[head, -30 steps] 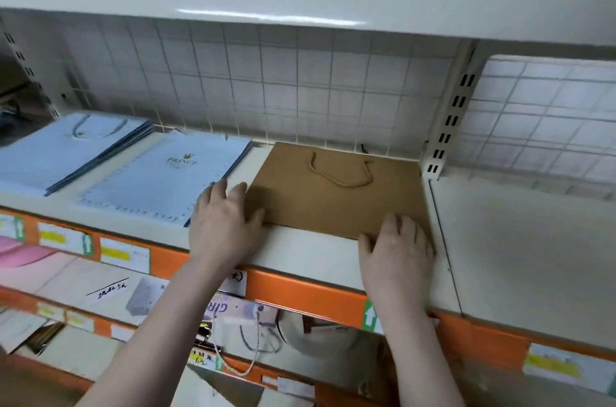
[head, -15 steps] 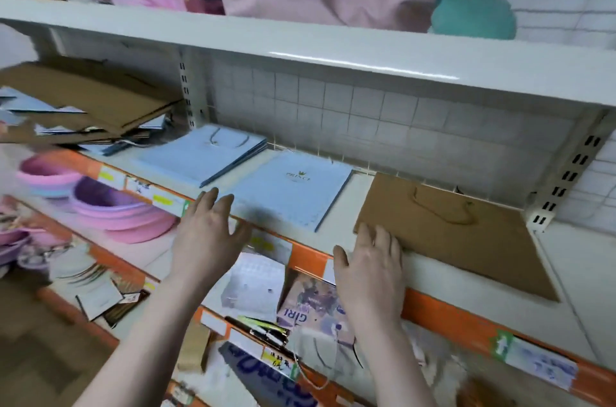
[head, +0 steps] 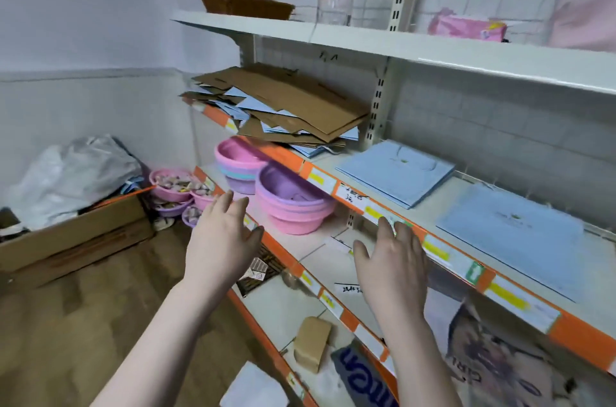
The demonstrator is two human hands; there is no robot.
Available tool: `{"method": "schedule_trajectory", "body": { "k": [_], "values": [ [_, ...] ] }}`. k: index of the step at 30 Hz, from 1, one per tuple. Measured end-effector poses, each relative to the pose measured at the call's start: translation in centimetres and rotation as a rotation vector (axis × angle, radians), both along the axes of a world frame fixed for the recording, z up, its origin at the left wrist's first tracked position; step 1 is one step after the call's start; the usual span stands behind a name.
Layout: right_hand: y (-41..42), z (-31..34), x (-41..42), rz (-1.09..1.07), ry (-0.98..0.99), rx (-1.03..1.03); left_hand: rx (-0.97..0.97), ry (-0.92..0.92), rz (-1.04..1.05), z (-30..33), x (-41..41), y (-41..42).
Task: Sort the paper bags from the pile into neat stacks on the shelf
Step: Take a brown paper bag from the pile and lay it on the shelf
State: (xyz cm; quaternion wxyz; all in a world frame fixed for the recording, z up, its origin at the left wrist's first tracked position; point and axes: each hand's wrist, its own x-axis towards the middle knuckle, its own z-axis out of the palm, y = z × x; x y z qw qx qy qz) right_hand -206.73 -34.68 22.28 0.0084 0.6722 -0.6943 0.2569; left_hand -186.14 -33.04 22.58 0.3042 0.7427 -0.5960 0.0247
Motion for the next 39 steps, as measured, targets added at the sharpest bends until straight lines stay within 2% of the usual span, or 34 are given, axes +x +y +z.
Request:
{"method": "schedule_trajectory", "body": {
  "k": [8, 15, 20, 24, 32, 39],
  "values": [
    [-6.6, 1.1, 6.8, 0.014, -0.014, -0.066, -0.040, -0.016, 0.057, 0.7, 7.5, -4.9],
    [-16.5, 0.9, 11.0, -0.010, -0.068, -0.064, -0.051, -0.082, 0.040, 1.7, 12.8, -15.0],
    [-25.5, 1.7, 13.9, -0.072, -0.119, -0.065, -0.029, -0.096, -0.014, 3.5, 15.8, -25.1],
    [-31.5, 2.5, 15.4, -0.132, -0.087, -0.061, -0.024, -0.071, -0.061, 4.7, 17.1, -32.3],
    [-37.8, 2.1, 17.6, -0.247, -0.036, -0.085, -0.024, -0.084, -0.243, 5.3, 18.1, -44.2],
    [-41.8, 2.6, 19.4, -0.461, -0.061, -0.002, 0.019, -0.174, -0.409, 6.7, 18.1, -53.1]
  ]
}}
